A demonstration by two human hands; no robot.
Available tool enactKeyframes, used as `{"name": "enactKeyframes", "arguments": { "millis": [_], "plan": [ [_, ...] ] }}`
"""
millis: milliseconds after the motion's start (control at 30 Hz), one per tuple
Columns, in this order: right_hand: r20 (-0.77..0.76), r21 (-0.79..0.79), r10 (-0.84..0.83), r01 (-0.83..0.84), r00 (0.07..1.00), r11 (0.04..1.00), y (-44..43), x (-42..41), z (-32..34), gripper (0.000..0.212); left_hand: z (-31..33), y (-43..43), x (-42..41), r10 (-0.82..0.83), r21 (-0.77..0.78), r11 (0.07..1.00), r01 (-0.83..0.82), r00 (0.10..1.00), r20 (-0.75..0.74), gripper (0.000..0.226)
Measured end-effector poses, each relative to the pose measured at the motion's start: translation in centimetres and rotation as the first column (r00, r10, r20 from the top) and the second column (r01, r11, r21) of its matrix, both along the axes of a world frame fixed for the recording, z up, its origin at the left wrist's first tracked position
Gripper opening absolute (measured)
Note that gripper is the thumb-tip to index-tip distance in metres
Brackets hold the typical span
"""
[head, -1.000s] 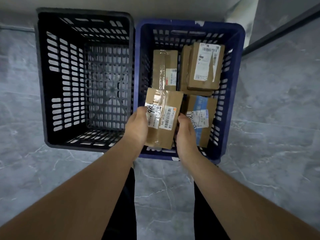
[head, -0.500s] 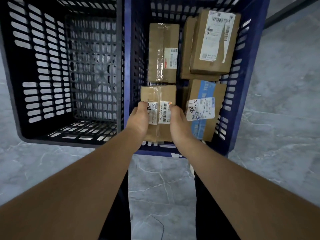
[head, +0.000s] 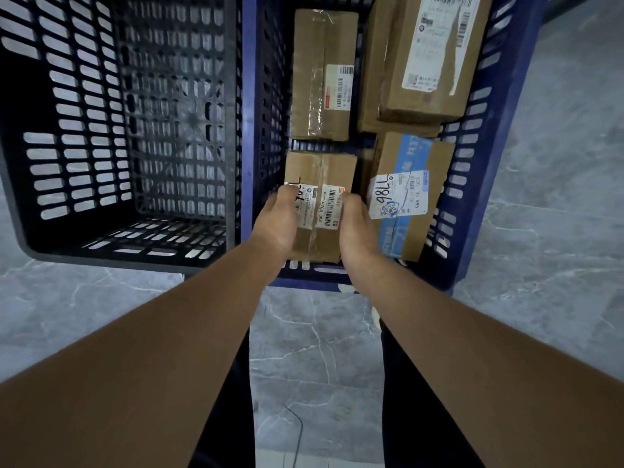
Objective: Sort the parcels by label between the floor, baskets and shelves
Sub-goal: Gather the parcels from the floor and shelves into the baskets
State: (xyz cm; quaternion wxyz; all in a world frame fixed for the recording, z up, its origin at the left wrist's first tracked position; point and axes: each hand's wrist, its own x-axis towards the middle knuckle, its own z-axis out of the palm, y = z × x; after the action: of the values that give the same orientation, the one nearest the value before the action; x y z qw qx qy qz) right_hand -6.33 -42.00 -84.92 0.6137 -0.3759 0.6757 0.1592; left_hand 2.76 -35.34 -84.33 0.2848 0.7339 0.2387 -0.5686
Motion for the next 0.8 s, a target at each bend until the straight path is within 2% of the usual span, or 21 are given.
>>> {"name": "enactKeyframes", "arguments": {
  "millis": [33, 100, 167, 267, 467, 500, 600, 633, 733, 800],
  "plan": [
    [-0.008, -0.011, -0.013, 0.013, 1.0, 1.0, -0.1, 0.0, 0.3, 0.088, 0.5, 0.0, 0.1, -0.008, -0.004, 1.0, 0.008, 1.0, -0.007, 0.071],
    [-0.021, -0.02, -0.038, 0.037, 0.999, 0.999, -0.7, 0.5, 1.5, 0.078, 1.6, -0.2, 0.6, -0.004, -0.014, 1.0, 0.004, 1.0, -0.01, 0.074],
    [-0.018, -0.03, -0.069, 0.069, 0.997, 0.997, -1.4, 1.4, 3.4, 0.067, 4.5, -0.9, 1.7, -0.006, -0.034, 0.999, 0.006, 1.0, -0.009, 0.059],
    [0.021, -0.044, -0.055, 0.056, 0.998, 0.997, -2.3, 3.6, 6.7, 0.069, 8.9, -1.6, 3.6, -0.031, -0.115, 0.993, 0.03, 1.0, -0.005, 0.031],
    [0.182, -0.099, -0.057, 0.076, 0.982, 0.992, -3.3, 9.0, 15.8, 0.092, 18.3, -2.5, 6.9, -0.055, -0.275, 0.957, 0.091, 0.989, 0.136, 0.035],
    [0.218, -0.118, -0.03, 0.056, 0.975, 0.991, -3.5, 9.9, 17.9, 0.086, 19.6, -2.4, 7.3, -0.056, -0.298, 0.949, 0.106, 0.984, 0.17, 0.034],
    [0.307, -0.183, 0.095, -0.04, 0.947, 0.982, -4.1, 11.7, 23.6, 0.047, 23.3, -1.9, 8.1, -0.031, -0.358, 0.928, 0.106, 0.978, 0.208, 0.035],
    [0.328, -0.205, 0.13, -0.064, 0.936, 0.977, -4.4, 12.1, 25.3, 0.045, 25.0, -1.8, 8.4, -0.029, -0.373, 0.921, 0.111, 0.976, 0.217, 0.035],
    [0.404, -0.278, 0.219, -0.109, 0.888, 0.954, -5.2, 13.9, 30.9, 0.056, 30.6, -1.5, 9.9, -0.013, -0.435, 0.891, 0.131, 0.964, 0.265, 0.043],
    [0.441, -0.299, 0.236, -0.106, 0.866, 0.948, -5.4, 15.3, 35.1, 0.05, 34.4, -1.5, 11.4, 0.005, -0.46, 0.875, 0.153, 0.946, 0.325, 0.053]
  ]
}}
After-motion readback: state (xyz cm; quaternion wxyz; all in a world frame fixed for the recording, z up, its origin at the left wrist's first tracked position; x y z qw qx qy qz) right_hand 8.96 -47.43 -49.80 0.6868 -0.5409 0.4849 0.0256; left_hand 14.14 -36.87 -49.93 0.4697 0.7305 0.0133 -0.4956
